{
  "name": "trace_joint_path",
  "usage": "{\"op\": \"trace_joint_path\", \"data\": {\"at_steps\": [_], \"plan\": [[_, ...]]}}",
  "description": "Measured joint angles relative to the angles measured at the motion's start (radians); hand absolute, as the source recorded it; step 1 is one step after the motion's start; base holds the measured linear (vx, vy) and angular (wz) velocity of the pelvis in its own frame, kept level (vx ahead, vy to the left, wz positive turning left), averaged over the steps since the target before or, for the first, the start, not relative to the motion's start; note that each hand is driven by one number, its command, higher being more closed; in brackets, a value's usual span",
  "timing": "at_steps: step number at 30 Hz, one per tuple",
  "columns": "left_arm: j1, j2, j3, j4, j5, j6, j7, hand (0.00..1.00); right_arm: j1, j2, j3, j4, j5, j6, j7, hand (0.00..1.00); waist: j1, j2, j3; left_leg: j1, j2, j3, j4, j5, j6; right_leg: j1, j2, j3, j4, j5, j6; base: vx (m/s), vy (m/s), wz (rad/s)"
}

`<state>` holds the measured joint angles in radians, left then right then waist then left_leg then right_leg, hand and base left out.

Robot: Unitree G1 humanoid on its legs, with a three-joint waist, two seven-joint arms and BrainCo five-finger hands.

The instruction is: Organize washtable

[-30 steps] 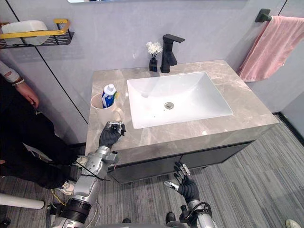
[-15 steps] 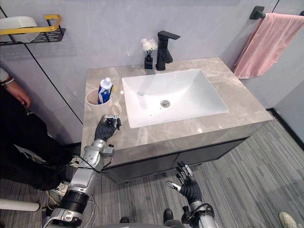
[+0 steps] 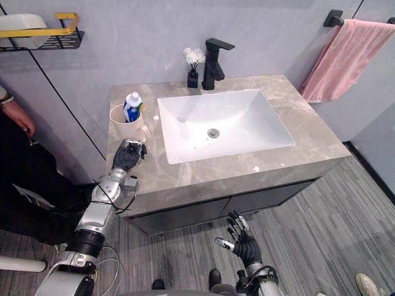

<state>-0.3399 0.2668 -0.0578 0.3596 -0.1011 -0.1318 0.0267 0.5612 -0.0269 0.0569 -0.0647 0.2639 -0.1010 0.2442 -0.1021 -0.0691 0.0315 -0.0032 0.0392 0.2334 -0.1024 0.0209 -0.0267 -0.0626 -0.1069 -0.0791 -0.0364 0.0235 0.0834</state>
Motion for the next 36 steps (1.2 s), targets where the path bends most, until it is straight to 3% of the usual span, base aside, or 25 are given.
{"op": "trace_joint_path", "data": {"at_steps": [16,26,32,34,36], "plan": [[-0.329,0.144,-0.054,0.214,-0.007,0.018,0.033,1.00,0.009,-0.003,0.025,-0.058,0.001,-0.010,-0.002,0.00,-0.025,-0.036,0.078,-0.036,-0.004,0.026,0.007,0.003,0.004,-0.039,-0.001,0.028,-0.025,0.034,-0.011,-0.01,-0.003,-0.05],[-0.514,0.196,-0.060,0.360,-0.024,0.030,0.052,1.00,0.021,-0.017,0.040,-0.061,0.001,-0.012,-0.004,0.00,-0.060,-0.039,0.111,-0.060,-0.003,0.049,0.007,0.003,0.005,-0.069,0.001,0.055,-0.038,0.056,-0.019,-0.01,-0.009,-0.08],[-0.513,0.199,-0.059,0.358,-0.054,0.036,0.066,1.00,0.020,-0.019,0.041,-0.060,0.002,-0.020,-0.005,0.00,-0.076,-0.039,0.111,-0.060,-0.003,0.049,0.007,0.003,0.004,-0.070,0.001,0.057,-0.038,0.056,-0.019,0.00,0.000,0.00],[-0.477,0.189,-0.058,0.297,-0.073,0.037,0.067,1.00,0.013,-0.018,0.041,-0.060,0.002,-0.021,-0.004,0.00,-0.072,-0.039,0.111,-0.059,-0.003,0.048,0.007,0.003,0.005,-0.068,0.000,0.055,-0.038,0.056,-0.019,0.00,0.000,0.00],[-0.344,0.150,-0.057,0.103,-0.093,0.026,0.064,1.00,0.004,-0.016,0.041,-0.060,0.002,-0.021,-0.004,0.00,-0.065,-0.036,0.110,-0.057,-0.004,0.041,0.007,0.003,0.005,-0.061,0.000,0.050,-0.039,0.056,-0.019,0.00,-0.024,0.06]]}}
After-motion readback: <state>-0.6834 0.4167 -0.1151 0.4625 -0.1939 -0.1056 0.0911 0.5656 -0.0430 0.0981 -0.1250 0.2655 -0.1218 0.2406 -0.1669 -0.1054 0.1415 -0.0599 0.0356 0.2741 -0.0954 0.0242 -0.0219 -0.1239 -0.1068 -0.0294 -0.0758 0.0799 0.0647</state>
